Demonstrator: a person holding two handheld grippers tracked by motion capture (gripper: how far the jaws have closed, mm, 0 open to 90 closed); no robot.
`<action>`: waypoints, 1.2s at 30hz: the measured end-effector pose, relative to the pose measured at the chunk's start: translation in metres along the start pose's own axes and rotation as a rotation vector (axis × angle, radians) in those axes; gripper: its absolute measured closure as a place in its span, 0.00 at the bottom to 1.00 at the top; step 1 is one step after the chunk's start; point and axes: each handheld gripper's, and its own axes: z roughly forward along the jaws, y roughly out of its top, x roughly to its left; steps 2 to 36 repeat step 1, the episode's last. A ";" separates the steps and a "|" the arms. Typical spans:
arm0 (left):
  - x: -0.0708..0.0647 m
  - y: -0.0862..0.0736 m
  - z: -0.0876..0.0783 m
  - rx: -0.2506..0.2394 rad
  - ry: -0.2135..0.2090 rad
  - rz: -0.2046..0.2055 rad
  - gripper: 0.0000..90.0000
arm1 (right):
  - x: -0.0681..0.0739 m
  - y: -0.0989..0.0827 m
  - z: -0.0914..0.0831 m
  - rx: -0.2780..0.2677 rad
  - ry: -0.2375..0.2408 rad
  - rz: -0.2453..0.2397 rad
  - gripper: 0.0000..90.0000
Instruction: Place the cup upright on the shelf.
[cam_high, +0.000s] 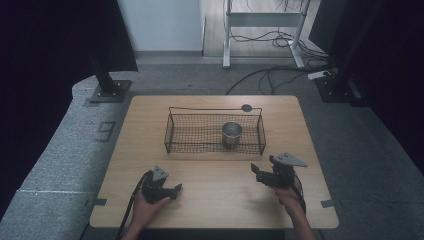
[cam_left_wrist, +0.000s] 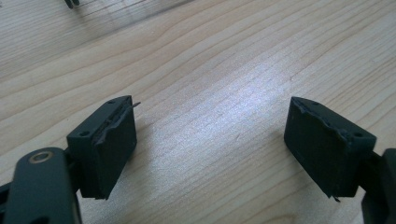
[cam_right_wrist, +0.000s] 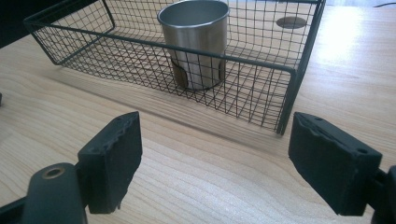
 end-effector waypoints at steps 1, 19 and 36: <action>0.000 0.000 0.000 0.001 0.001 0.000 0.19 | 0.000 -0.001 0.001 0.000 -0.002 0.000 0.19; 0.000 0.000 0.000 0.001 0.001 0.000 0.19 | 0.000 -0.001 0.001 0.000 -0.002 0.000 0.19; 0.000 0.000 0.000 0.001 0.001 0.000 0.19 | 0.000 -0.001 0.001 0.000 -0.002 0.000 0.19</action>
